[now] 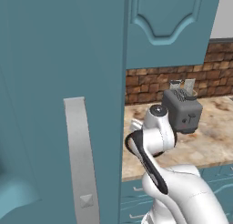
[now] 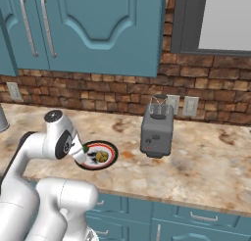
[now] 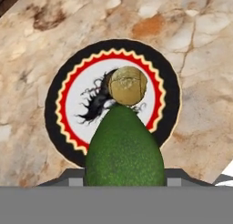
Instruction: Pick the avocado and bread from the counter and place them on the plate. Then pick the jam from the cabinet and place it next to the plate. Lastly close the cabinet door.
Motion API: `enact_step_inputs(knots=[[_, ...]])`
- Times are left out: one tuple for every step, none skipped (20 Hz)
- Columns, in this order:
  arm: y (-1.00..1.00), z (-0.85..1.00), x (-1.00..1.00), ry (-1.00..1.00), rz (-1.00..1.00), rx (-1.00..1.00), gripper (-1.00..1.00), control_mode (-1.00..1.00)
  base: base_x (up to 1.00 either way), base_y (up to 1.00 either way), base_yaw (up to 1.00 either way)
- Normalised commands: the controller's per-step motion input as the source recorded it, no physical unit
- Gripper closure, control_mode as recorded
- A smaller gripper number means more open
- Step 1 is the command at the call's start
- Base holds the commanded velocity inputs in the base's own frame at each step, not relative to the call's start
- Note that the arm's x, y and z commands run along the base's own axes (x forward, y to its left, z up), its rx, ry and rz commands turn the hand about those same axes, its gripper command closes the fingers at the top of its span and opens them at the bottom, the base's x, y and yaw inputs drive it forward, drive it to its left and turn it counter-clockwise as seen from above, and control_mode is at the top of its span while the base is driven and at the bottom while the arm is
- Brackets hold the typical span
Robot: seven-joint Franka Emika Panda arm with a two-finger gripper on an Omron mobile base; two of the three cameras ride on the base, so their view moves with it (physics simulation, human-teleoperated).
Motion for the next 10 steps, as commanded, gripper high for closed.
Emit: enact_step_inputs(knots=[[0.0,-0.18,0.33,0.03,-0.02,-0.01,1.0,-1.0,0.0,0.0,0.0],[0.0,-0.15,0.32,0.03,-0.02,-0.01,1.0,-1.0,0.0,0.0,0.0],[0.0,-0.16,0.31,0.01,-0.01,-0.01,1.0,-1.0,0.0,0.0,0.0],[0.0,-0.18,0.27,0.0,-0.02,-0.01,1.0,-1.0,0.0,0.0,0.0],[-0.04,-0.26,0.12,0.0,-0.04,-0.01,1.0,-1.0,0.0,0.0,0.0],[-0.05,-0.32,0.01,0.0,-0.06,0.0,1.0,-1.0,0.0,0.0,0.0],[-0.03,-0.34,0.0,0.02,-0.06,0.0,1.0,-1.0,0.0,0.0,0.0],[-0.01,-0.36,0.0,0.02,-0.06,0.0,1.0,-1.0,0.0,0.0,0.0],[0.0,-0.36,0.0,0.03,-0.06,0.0,1.0,-1.0,0.0,0.0,0.0],[-0.01,-0.35,0.0,0.04,-0.06,0.0,1.0,-1.0,0.0,0.0,0.0]])
